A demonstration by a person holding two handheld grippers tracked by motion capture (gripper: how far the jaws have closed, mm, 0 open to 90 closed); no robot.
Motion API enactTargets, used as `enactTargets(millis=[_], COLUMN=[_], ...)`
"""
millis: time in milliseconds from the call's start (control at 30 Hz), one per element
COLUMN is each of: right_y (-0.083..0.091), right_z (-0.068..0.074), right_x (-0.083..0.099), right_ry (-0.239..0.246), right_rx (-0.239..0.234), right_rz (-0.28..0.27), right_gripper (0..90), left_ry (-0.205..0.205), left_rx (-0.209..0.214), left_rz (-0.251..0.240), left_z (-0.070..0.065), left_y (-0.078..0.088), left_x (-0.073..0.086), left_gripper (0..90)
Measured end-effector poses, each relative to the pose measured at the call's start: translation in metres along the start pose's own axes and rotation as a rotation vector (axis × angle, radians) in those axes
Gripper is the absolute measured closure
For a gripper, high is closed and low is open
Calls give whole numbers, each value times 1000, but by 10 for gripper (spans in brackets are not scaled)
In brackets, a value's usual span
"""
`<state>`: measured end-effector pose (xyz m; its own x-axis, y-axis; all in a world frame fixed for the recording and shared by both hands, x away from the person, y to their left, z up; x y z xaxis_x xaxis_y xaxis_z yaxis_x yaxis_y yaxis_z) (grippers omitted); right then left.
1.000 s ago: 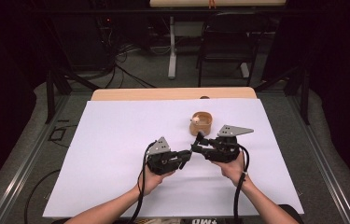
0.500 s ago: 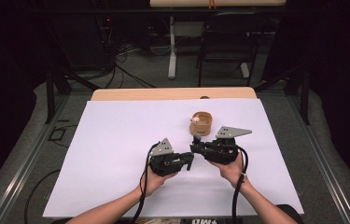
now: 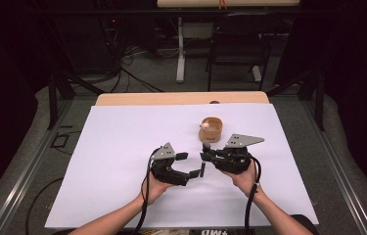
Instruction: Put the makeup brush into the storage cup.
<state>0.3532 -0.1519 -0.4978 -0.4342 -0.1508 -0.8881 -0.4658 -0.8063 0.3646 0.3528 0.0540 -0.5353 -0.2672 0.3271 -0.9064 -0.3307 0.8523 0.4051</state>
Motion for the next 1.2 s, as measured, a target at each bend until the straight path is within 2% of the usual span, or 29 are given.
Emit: enactTargets(millis=[267, 300, 433, 500, 767, 1100, 1200], right_y=[2, 2, 2, 2, 4, 7, 8], right_z=[1, 1, 1, 1, -2, -5, -6], right_x=[0, 0, 0, 0, 0, -1, -1], right_ry=[24, 27, 33, 37, 37, 35, 36], right_rx=[16, 20, 26, 31, 40, 56, 62], right_rz=[11, 11, 19, 24, 18, 17, 20], right_gripper=[777, 777, 777, 777, 777, 777, 777], left_ry=[-9, -14, -2, -14, -35, -38, -42], left_rx=[-62, -76, -87, -94, -110, -132, -145], left_rz=[-45, -51, -67, -69, -66, -21, -24], left_z=[5, 7, 8, 7, 11, 16, 17], left_y=[22, 30, 44, 48, 65, 84, 91], left_x=[-5, -6, -7, -8, -6, 8, 13], left_gripper=[102, 91, 45, 28, 3, 3, 3])
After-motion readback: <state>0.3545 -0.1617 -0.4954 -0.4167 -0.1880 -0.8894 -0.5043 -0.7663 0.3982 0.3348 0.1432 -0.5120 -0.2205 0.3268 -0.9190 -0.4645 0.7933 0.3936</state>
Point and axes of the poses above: each handheld gripper's, and its own axes: y roughly backward along the jaws, x roughly out of its underside, z roughly to its left, the point moved 3 cm from there along -y, roughly forward along the jaws, and after that the axes turned 7 degrees about -y, right-handed, at the moved point
